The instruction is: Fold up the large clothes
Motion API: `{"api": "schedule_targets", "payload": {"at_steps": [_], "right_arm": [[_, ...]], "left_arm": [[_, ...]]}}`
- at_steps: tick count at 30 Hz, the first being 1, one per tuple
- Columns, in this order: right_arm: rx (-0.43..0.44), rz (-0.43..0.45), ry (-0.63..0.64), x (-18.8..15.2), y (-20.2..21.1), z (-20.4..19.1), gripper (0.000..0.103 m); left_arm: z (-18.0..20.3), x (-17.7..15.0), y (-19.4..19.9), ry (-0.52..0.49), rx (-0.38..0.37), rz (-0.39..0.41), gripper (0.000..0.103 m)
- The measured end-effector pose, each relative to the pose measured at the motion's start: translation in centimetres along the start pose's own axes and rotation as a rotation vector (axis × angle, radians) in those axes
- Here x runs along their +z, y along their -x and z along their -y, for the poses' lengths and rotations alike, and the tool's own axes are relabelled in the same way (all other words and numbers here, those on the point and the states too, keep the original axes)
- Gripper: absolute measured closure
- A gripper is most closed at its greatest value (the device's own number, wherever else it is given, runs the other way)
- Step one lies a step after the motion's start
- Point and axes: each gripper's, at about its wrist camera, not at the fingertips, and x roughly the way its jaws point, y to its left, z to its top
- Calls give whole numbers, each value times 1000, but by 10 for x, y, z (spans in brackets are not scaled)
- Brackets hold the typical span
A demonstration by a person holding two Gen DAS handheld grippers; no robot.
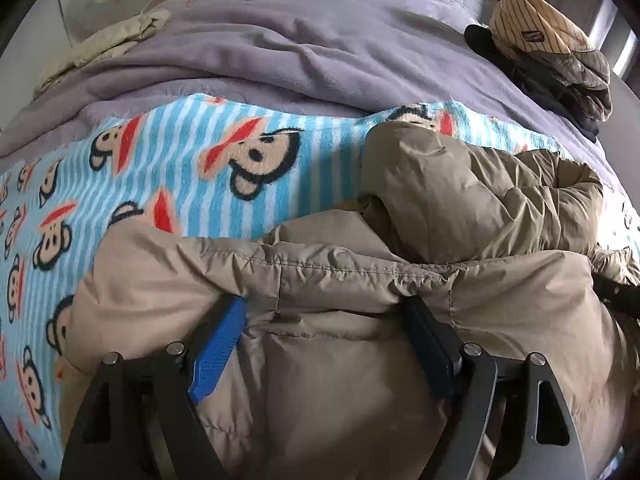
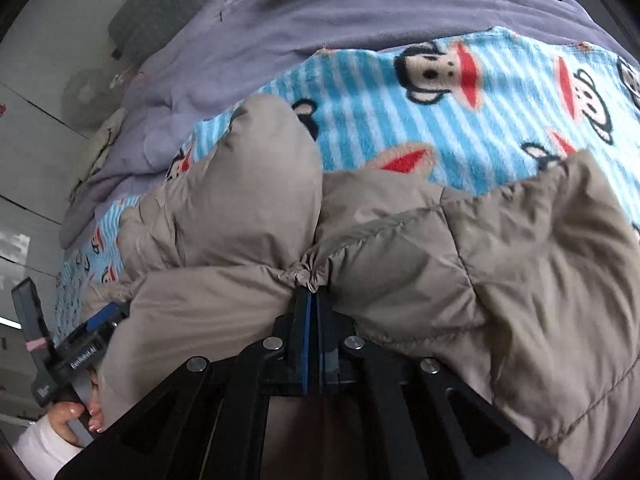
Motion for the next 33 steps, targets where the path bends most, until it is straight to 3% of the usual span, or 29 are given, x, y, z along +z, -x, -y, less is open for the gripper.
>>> {"api": "schedule_targets", "payload": {"at_steps": [7,11,13,15,16,24,33], "right_arm": [[-10,42,-190,13,30,34,102],[-62,63,-179,2,66,41,92],[-62,65,-148,-12,84,37,83],[-63,61,-130,-32,102,33,63],[-63,59,-125,-43,109,30,60],[-46,-18,-140,-129,140,16,58],[-45,-144,-202,-196,132,22,53]], "left_arm": [[-26,2,36,82,68,-4,20],[-36,-21,73,90,82,-6,20],[-36,-37,87,90,94,-15,20],[-38,-55,96,99,110,-31,20],[-39,-66,101,114,115,-42,20],[-35,-143,118,210,42,-188,20],[-12,-181,123,174,42,-255,20]]}}
